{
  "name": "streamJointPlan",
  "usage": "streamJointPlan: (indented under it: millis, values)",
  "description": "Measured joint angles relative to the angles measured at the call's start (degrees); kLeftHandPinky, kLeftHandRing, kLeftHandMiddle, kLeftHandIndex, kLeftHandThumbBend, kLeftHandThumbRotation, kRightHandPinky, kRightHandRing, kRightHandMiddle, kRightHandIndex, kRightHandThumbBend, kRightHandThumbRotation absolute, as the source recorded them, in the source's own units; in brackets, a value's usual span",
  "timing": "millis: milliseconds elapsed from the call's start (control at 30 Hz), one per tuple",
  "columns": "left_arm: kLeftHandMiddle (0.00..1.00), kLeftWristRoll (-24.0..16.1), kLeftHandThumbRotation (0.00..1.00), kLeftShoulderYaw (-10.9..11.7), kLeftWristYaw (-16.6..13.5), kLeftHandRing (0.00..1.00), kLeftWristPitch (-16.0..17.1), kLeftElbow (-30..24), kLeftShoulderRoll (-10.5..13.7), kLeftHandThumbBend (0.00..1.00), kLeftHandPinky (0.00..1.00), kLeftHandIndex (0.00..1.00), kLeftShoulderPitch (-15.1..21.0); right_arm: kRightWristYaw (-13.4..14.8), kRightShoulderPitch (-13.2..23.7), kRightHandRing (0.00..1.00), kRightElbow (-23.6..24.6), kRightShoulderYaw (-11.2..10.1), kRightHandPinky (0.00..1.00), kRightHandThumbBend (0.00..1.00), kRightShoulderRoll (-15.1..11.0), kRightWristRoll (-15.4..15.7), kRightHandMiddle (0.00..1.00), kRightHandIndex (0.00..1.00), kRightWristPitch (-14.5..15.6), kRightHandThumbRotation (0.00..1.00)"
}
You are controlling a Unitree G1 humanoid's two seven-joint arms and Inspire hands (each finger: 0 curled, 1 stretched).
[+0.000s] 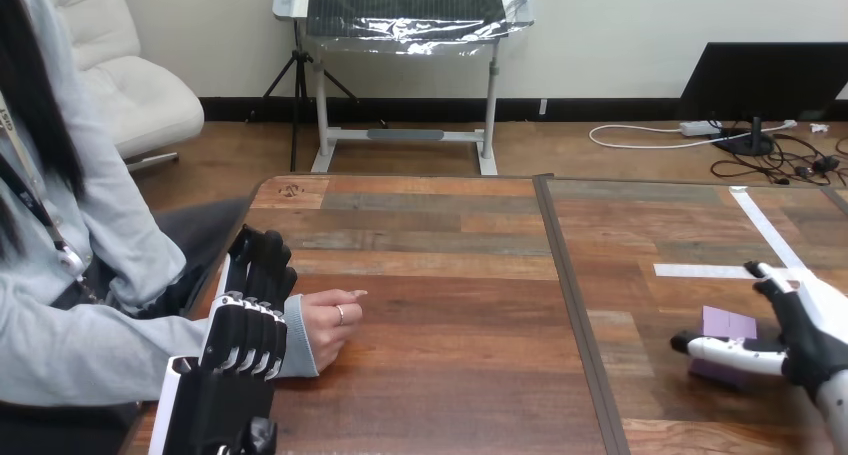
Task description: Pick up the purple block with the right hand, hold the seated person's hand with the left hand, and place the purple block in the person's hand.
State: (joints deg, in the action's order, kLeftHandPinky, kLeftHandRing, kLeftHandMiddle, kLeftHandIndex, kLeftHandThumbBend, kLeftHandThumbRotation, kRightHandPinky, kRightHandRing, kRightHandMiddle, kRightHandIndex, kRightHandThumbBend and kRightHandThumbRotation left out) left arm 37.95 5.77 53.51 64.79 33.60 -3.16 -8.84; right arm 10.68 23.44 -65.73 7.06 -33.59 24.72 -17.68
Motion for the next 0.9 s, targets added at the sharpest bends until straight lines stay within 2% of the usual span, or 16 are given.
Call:
streamJointPlan:
  millis: [600,900]
  values:
    - [0.99,-0.55,0.72,-0.02,-1.39,1.0,1.65,0.02,0.0,1.0,1.0,0.99,-0.03,0.42,1.93,0.91,-2.36,1.7,0.82,1.0,1.21,0.11,0.92,0.94,0.51,0.54]
    - [0.99,-0.85,0.72,-0.2,-1.91,1.0,1.72,0.02,0.0,1.0,1.0,0.98,-0.04,0.49,3.13,0.89,-3.08,2.15,0.8,1.0,1.97,0.15,0.9,0.92,1.48,0.51]
